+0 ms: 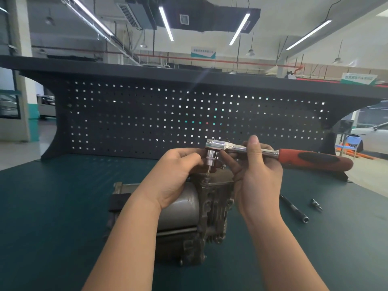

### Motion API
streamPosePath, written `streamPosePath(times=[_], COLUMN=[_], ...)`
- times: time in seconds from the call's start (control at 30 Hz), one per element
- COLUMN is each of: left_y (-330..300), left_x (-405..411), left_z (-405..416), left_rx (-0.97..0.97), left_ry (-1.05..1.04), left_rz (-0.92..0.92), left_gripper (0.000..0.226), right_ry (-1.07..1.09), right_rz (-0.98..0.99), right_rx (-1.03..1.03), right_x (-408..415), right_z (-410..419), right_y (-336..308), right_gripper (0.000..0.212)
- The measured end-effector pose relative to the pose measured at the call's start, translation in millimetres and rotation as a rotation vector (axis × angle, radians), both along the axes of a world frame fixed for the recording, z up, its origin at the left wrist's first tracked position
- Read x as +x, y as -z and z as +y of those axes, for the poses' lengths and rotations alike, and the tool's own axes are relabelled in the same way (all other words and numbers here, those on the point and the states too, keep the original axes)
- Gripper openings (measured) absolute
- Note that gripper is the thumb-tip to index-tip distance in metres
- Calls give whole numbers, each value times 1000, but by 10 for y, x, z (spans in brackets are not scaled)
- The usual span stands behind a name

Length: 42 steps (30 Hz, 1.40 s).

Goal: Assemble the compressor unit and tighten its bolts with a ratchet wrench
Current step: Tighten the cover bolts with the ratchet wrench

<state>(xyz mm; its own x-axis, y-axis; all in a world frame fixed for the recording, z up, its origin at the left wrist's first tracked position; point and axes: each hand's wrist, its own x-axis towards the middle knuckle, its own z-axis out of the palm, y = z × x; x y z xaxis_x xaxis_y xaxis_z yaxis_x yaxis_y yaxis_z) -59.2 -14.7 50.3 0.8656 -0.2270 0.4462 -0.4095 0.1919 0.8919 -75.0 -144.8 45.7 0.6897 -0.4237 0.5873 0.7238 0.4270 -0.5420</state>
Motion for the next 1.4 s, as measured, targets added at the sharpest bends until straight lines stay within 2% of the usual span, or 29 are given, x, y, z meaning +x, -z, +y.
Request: streamPosePath(times=[0.23, 0.43, 0.7, 0.83, 0.93, 0.97, 1.03, 1.23, 1.4], left_y=[-6, 7, 9, 13, 20, 26, 39, 85, 99], left_x=[75, 129, 116, 142, 132, 130, 131, 132, 167], left_z=[-11, -33, -50, -71, -49, -43, -23, 30, 48], left_rx=[-76, -73, -117, -109, -102, -73, -32, 11, -42], left_ry=[-39, -100, -166, -177, -107, -78, -22, 136, 140], left_rz=[37, 80, 95, 101, 68, 51, 35, -88, -68], left_gripper=[48, 40, 45, 45, 54, 50, 26, 23, 35], right_ry=[54, 158, 295, 324, 267, 236, 189, 65, 8], right_rz=[15, 20, -19, -98, -126, -123, -115, -114, -28], right_rx=[-11, 2, -103, -152, -127, -112, -96, -40, 120], right_x=[56, 80, 70, 52, 35, 30, 18, -25, -37], right_z=[57, 98, 96, 129, 123, 111, 77, 40, 52], right_y=[-21, -38, -56, -64, -44, -37, -23, 22, 10], right_gripper=[25, 25, 26, 25, 21, 20, 18, 3, 17])
